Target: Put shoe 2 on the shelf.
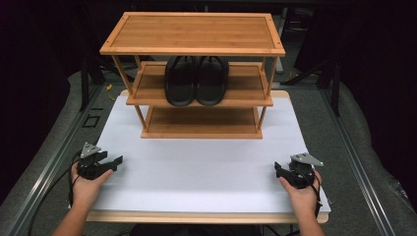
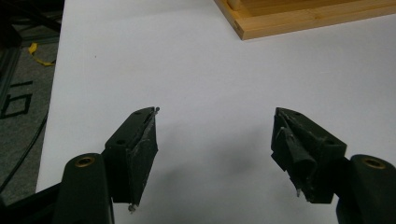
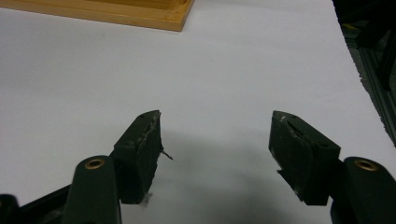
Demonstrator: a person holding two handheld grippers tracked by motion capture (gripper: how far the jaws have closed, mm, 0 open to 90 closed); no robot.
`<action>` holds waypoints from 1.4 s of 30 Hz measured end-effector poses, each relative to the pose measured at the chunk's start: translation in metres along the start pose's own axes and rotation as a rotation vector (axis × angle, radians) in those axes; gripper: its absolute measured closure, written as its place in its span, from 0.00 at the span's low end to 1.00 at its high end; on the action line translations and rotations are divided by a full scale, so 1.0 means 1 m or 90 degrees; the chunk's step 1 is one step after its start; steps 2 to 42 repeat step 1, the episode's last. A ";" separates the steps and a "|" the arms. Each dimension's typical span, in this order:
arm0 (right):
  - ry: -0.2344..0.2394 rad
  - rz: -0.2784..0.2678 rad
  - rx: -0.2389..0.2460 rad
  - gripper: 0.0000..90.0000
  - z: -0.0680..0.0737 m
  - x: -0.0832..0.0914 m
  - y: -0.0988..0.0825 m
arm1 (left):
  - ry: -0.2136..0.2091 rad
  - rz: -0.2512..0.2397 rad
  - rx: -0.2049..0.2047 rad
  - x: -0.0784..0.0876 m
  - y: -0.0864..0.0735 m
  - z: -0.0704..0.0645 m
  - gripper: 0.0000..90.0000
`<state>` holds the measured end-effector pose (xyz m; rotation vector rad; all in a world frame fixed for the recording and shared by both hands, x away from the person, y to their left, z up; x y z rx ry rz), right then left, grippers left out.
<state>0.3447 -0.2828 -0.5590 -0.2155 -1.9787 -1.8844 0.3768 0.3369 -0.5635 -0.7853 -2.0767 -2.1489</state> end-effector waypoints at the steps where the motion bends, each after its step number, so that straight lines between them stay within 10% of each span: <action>1: -0.001 0.001 0.000 0.38 -0.001 -0.001 0.000 | 0.001 0.002 0.002 0.000 0.000 0.000 0.34; 42: -0.001 0.001 0.000 0.38 -0.001 -0.001 0.000 | 0.001 0.002 0.002 0.000 0.000 0.000 0.34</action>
Point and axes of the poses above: each handheld gripper's, and its own axes: x roughly backward along the jaws, y roughly out of its top, z roughly to its left, the point moved 4 cm from there along -x, roughly forward along the jaws, and after that the axes turned 14 degrees about -z, right-handed, at the moved point
